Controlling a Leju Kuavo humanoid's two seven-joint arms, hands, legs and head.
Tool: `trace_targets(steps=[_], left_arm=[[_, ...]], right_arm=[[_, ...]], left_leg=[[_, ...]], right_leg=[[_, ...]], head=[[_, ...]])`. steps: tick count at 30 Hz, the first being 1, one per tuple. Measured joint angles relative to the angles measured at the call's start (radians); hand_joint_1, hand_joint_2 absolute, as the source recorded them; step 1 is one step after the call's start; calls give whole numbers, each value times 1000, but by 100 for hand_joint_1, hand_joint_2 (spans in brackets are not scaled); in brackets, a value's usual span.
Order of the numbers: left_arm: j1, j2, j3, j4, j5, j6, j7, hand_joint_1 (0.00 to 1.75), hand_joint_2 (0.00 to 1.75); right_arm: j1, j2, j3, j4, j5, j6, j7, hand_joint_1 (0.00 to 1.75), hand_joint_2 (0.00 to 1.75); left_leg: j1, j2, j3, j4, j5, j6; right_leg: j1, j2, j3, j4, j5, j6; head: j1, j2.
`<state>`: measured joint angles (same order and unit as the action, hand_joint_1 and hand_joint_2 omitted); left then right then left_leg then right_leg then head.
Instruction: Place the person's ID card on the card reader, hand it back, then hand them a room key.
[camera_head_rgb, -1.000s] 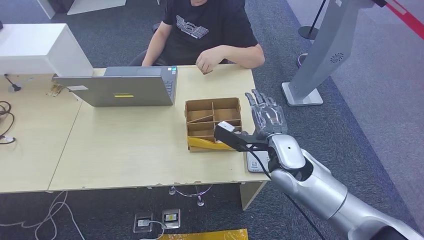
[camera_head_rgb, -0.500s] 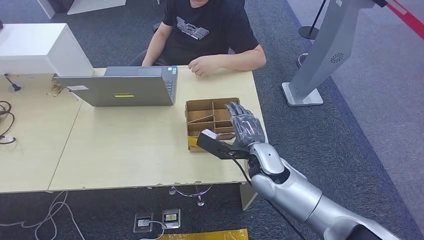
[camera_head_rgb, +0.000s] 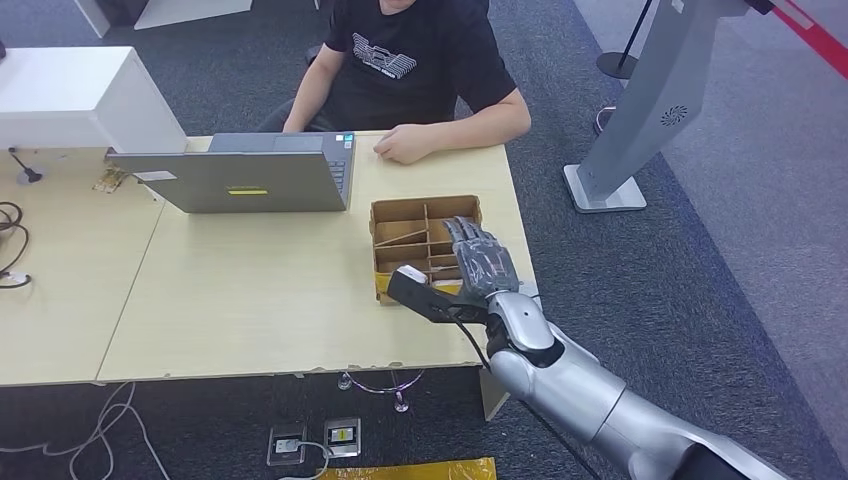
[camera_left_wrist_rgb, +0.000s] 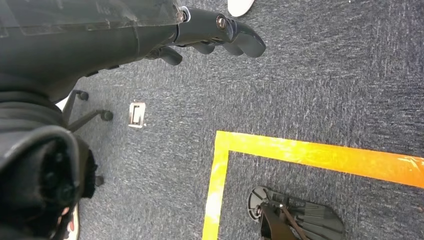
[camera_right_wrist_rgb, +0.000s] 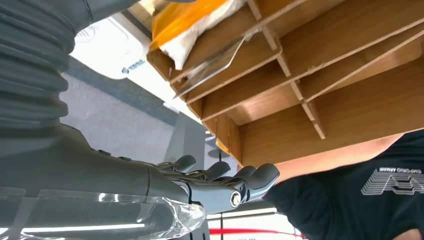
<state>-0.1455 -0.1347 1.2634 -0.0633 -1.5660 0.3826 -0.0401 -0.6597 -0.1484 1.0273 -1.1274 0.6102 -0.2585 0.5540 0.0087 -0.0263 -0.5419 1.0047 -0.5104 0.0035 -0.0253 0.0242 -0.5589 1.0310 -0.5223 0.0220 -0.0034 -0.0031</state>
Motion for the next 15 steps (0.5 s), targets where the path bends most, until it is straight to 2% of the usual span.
trace_targets(steps=[7,15], left_arm=[[-6,0,0,0,0,-3,0,0,0],[-6,1,0,0,1,-4,7,0,0]], right_arm=[[-20,11,17,57,56,-28,10,0,175],[-34,34,32,119,60,-49,-3,0,175]], left_leg=[[0,0,0,0,0,0],[0,0,0,0,0,0]], right_leg=[[0,0,0,0,0,0],[0,0,0,0,0,0]], head=[[0,0],[0,0]])
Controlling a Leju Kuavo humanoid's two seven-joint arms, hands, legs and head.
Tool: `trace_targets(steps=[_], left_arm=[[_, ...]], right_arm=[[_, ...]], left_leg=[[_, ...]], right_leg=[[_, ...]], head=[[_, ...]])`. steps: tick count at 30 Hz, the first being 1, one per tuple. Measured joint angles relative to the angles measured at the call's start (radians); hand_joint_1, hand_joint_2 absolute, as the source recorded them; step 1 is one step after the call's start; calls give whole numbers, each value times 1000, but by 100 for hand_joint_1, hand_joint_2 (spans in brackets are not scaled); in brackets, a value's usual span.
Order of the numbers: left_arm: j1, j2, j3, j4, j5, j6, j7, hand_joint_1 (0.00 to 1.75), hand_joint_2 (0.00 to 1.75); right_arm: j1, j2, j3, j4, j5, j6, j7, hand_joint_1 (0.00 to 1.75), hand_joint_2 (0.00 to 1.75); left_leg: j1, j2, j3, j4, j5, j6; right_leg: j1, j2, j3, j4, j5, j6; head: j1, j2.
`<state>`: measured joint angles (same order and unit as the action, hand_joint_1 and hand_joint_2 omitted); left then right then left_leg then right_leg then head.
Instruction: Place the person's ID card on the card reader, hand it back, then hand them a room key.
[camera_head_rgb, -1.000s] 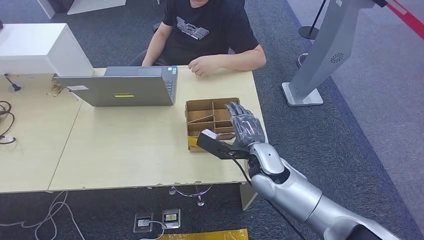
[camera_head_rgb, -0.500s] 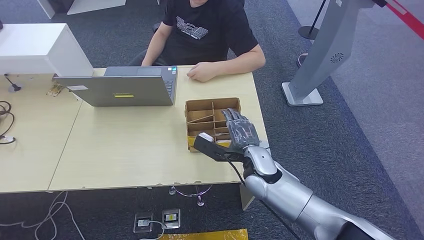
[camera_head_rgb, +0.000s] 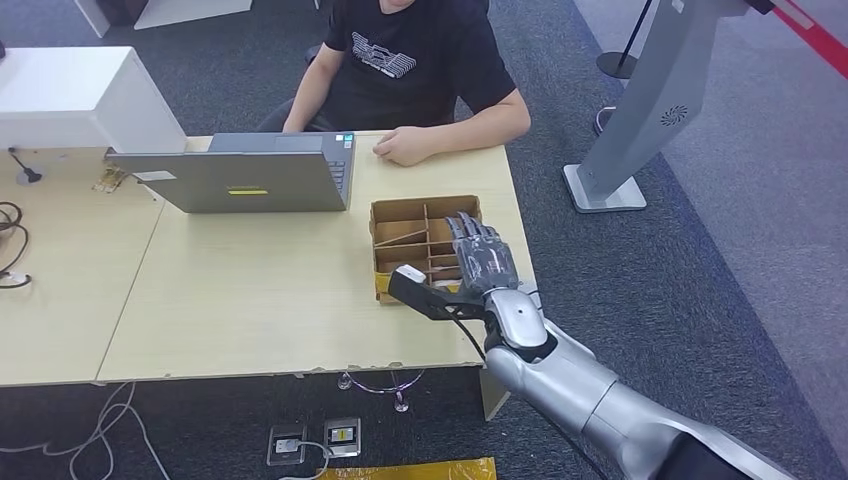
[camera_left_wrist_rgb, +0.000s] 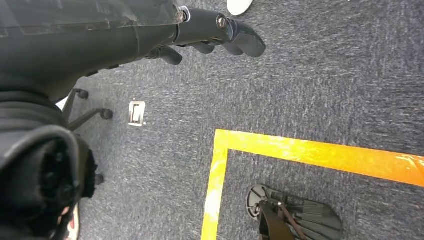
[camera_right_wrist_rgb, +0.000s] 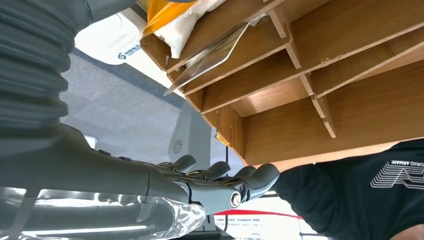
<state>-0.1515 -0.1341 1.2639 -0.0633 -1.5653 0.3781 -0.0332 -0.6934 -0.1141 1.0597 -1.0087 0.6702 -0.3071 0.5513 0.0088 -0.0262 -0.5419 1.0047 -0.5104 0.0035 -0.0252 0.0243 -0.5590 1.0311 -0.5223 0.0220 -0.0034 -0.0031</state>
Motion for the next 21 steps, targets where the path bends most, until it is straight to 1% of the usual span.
trace_targets(steps=[8,9,10,13,14,17,21], left_arm=[[2,6,0,0,0,-7,14,0,0],[1,7,0,0,0,-7,14,0,0],[1,7,0,0,0,-5,14,0,0],[0,8,1,0,0,-2,11,0,0],[0,8,1,0,0,-1,9,0,0],[0,8,3,0,0,0,2,0,0],[1,9,5,0,-1,-1,0,0,0]], right_arm=[[-9,14,16,39,0,-9,-8,0,175],[-9,15,18,43,0,-9,-9,2,175],[-9,16,18,47,0,-9,-11,17,175],[-8,21,20,60,1,-12,-18,136,175],[-8,23,21,64,1,-12,-21,164,175],[-9,29,26,74,2,-11,-26,175,175],[-9,36,32,87,1,-2,-29,175,175]], left_leg=[[0,0,0,0,0,0],[0,0,0,0,0,0],[0,0,0,0,0,0],[0,0,0,0,0,0],[0,0,0,0,0,0],[0,0,0,0,0,0],[0,0,0,0,0,0]], right_leg=[[0,0,0,0,0,0],[0,0,0,0,0,0],[0,0,0,0,0,0],[0,0,0,0,0,0],[0,0,0,0,0,0],[0,0,0,0,0,0],[0,0,0,0,0,0]], head=[[0,0],[0,0],[0,0],[0,0],[0,0],[0,0],[0,0]])
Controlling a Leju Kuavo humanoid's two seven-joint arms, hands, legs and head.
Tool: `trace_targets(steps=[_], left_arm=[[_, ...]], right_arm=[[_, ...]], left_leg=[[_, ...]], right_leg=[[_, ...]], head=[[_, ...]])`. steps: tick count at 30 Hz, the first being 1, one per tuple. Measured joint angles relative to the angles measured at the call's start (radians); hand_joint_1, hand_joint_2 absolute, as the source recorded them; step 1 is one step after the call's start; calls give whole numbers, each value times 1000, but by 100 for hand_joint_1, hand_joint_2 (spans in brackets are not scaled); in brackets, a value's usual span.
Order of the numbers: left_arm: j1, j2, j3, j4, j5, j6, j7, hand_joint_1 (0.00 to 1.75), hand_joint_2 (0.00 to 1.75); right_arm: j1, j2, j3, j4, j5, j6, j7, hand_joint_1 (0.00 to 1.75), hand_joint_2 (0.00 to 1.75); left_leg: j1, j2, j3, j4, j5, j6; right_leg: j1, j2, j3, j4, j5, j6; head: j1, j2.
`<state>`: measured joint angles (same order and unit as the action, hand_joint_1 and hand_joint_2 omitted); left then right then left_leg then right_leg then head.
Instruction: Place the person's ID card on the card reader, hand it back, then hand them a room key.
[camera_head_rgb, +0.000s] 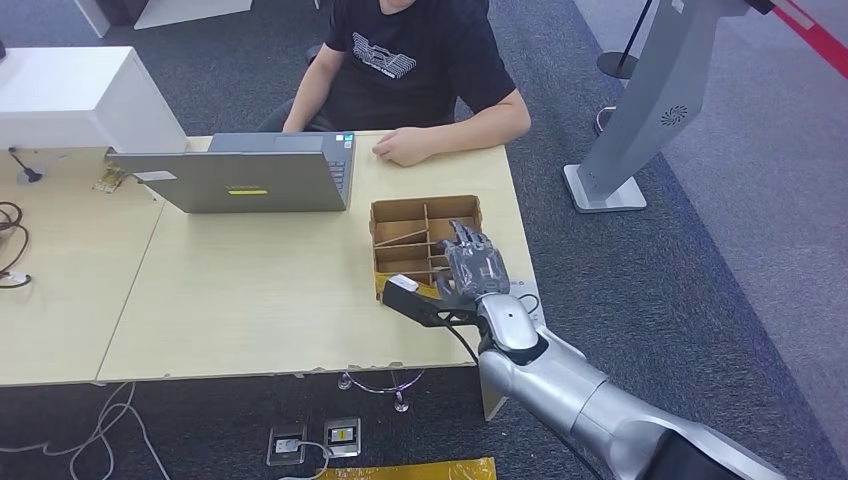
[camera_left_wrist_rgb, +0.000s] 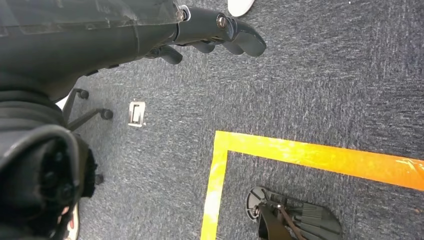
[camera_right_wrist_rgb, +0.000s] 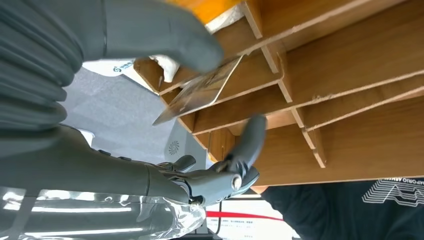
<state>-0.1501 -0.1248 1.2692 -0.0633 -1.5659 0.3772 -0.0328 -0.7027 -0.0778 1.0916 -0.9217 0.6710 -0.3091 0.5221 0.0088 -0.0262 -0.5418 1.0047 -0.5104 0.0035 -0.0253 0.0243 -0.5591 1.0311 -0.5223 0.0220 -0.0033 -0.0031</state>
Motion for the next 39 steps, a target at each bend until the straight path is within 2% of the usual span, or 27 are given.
trace_targets(steps=[14,24,31,39], left_arm=[[6,7,0,0,0,-3,0,0,0],[3,11,0,0,0,-3,0,0,0],[3,12,0,0,0,-3,0,0,0],[1,12,-2,0,0,-7,2,0,0]], right_arm=[[-2,0,11,31,-8,7,2,175,175],[-2,0,11,67,-6,-27,-23,175,175],[-30,-2,9,60,78,-78,9,175,175],[-94,-24,-20,-55,207,-100,56,175,175]], left_leg=[[0,0,0,0,0,0],[0,0,1,0,0,0],[0,0,1,0,0,0],[0,1,1,0,0,0]], right_leg=[[0,0,0,0,0,0],[0,0,1,0,0,0],[0,1,0,0,0,0],[0,1,0,0,0,0]], head=[[0,0],[0,0],[0,0],[0,0]])
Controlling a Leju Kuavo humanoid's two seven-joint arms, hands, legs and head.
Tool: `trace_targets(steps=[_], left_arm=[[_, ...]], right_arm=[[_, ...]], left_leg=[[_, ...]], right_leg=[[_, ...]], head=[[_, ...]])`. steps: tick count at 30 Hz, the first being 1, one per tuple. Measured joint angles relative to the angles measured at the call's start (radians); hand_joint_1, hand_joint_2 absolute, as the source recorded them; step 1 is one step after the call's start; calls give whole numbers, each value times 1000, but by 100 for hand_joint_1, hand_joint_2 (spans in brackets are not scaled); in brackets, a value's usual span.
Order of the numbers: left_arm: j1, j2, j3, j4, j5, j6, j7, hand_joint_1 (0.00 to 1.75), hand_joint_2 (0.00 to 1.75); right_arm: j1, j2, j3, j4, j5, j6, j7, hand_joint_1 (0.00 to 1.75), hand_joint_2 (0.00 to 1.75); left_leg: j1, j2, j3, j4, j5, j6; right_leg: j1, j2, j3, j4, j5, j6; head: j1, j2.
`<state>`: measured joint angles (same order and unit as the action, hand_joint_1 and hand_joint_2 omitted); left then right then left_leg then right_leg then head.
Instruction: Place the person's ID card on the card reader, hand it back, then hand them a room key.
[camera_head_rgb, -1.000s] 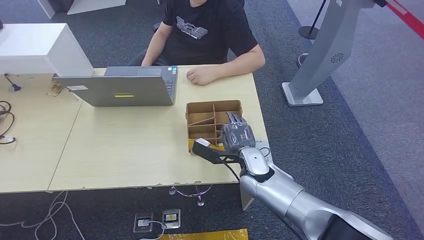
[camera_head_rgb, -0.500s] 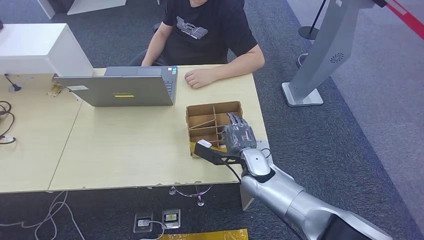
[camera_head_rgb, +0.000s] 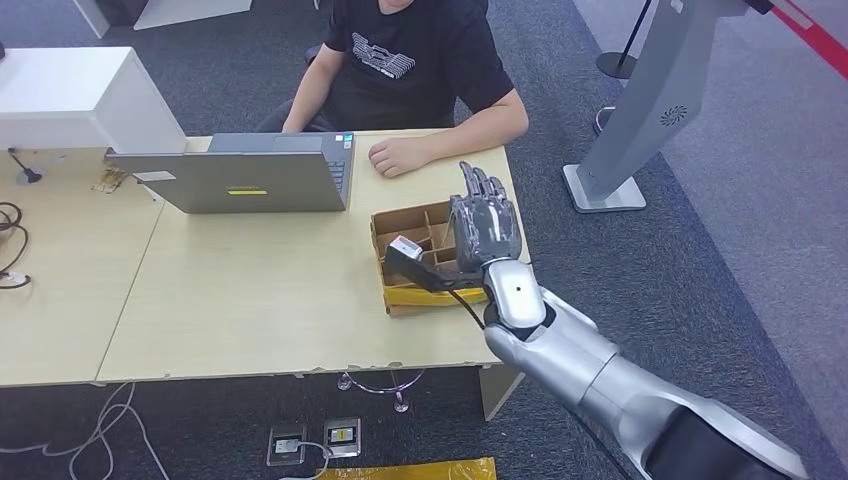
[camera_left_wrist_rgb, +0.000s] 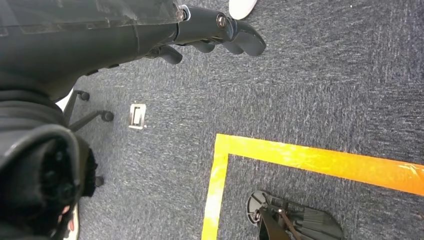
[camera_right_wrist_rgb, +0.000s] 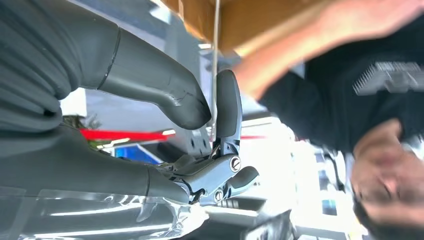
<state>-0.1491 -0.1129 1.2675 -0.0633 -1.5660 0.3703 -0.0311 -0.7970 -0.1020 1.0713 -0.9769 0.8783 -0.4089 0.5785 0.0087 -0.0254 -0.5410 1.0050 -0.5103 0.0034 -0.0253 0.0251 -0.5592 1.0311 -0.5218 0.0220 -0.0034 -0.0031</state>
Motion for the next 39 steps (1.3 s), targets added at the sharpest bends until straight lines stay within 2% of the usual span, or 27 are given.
trace_targets(steps=[9,13,19,35,39], left_arm=[[-11,1,-10,0,0,-11,7,0,0],[-13,1,-14,0,0,-13,9,0,0],[-12,1,-15,0,0,-13,9,0,0],[-5,0,-29,0,0,-20,12,0,0],[-3,0,-32,0,0,-19,12,0,0]], right_arm=[[-59,-15,-22,-138,47,-8,-1,175,175],[-67,-15,-22,-176,13,-41,1,175,175],[-61,-23,-25,-174,-20,-95,16,175,175],[-29,-90,-44,-169,-3,-75,93,175,175],[-23,-102,-46,-169,8,-75,102,3,175]], left_leg=[[0,0,0,0,0,0],[0,0,0,0,0,0],[0,0,0,0,0,0],[0,0,0,0,0,0],[0,0,0,0,0,0]], right_leg=[[0,0,0,0,0,0],[0,0,0,0,0,0],[0,0,0,0,0,0],[0,0,0,0,0,0],[0,0,0,0,0,0]], head=[[0,0],[0,0],[0,0],[0,0],[0,0]])
